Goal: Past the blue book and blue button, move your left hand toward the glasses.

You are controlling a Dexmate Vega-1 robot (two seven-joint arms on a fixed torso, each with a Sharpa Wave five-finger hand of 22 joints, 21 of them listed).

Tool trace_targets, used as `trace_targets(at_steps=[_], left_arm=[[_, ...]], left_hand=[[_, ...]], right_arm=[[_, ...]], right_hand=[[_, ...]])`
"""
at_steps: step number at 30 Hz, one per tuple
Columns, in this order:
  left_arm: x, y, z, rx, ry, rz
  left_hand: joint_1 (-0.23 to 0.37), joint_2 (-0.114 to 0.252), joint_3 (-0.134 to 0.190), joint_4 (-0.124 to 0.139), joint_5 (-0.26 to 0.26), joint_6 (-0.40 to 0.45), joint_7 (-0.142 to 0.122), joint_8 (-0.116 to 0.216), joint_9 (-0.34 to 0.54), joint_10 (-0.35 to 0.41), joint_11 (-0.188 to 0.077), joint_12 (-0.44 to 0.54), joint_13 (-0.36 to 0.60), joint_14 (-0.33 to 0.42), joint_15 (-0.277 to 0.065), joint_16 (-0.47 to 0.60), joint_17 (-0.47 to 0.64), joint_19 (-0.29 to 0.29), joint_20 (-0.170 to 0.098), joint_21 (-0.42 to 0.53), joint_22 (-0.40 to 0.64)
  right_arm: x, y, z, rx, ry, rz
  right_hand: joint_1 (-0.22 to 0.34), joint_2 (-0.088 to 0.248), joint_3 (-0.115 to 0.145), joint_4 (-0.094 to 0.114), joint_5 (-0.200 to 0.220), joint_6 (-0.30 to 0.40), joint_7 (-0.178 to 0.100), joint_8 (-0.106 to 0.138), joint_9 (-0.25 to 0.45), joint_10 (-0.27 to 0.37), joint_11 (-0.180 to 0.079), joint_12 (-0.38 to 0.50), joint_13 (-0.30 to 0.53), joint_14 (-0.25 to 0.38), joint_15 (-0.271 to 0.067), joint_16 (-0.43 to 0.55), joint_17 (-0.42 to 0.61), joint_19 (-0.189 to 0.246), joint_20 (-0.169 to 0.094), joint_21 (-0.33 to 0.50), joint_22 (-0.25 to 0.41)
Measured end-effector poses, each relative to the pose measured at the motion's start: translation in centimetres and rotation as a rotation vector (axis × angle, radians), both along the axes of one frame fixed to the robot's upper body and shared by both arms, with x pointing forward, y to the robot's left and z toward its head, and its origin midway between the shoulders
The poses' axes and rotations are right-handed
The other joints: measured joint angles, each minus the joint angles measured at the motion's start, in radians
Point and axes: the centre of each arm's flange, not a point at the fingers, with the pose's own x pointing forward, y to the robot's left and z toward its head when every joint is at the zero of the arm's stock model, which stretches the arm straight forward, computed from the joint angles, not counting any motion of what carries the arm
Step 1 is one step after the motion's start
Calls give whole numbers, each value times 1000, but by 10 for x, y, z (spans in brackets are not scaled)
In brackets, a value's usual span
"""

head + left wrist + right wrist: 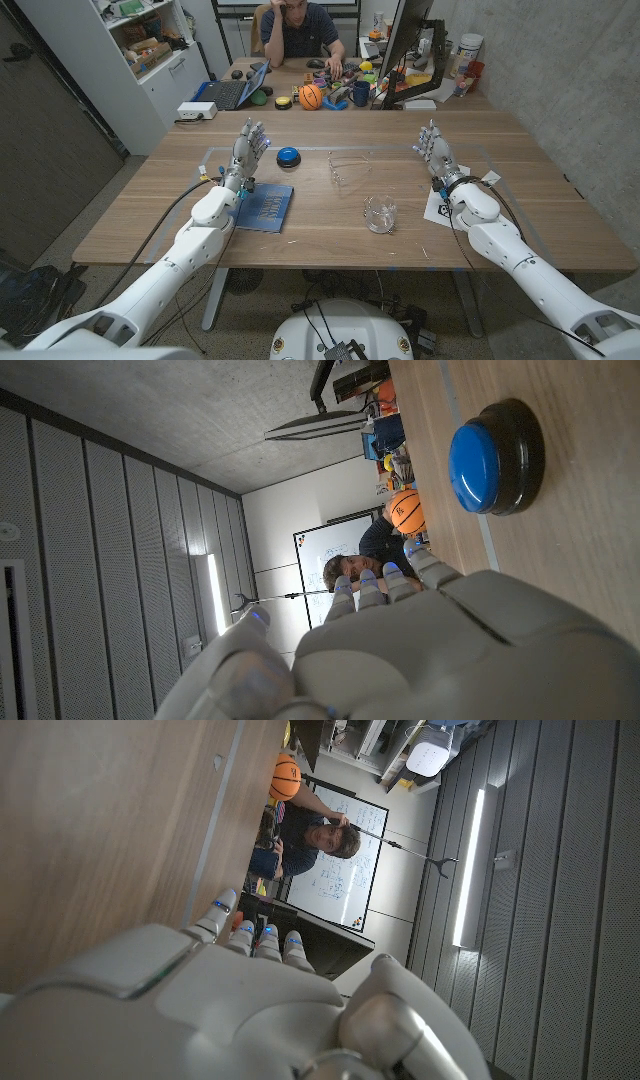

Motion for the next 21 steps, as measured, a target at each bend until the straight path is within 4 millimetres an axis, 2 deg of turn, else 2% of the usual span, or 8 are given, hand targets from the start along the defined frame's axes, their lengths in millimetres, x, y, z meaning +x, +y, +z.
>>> trace_targets(at_steps=[1, 7, 21], left_arm=[[-6, 3, 3, -23, -38, 5], [-16, 5, -2, -50, -65, 8], [-23, 7, -2, -60, -88, 24]], left_hand=[[0, 0, 0, 0, 0, 0, 0, 0, 0, 0, 0, 0, 0, 0, 0, 0, 0, 0, 0, 0, 0], [0, 0, 0, 0, 0, 0, 0, 0, 0, 0, 0, 0, 0, 0, 0, 0, 0, 0, 0, 0, 0], [0, 0, 0, 0, 0, -4, -4, 0, 0, -4, -4, 0, 0, 0, 0, 0, 0, -6, 5, 0, 0]], right_arm=[[-12, 3, -6, 16, -7, 14], [-22, 7, -13, 21, -7, 26], [-27, 6, -16, 23, -12, 31]], right_hand=[[0, 0, 0, 0, 0, 0, 0, 0, 3, 0, 0, 0, 0, 0, 0, 0, 0, 0, 0, 0, 0], [0, 0, 0, 0, 0, 0, 0, 0, 5, 0, 0, 0, 0, 0, 0, 0, 0, 0, 0, 0, 0], [0, 0, 0, 0, 0, 0, 0, 0, 5, 0, 0, 0, 0, 0, 0, 0, 0, 0, 0, 0, 0]])
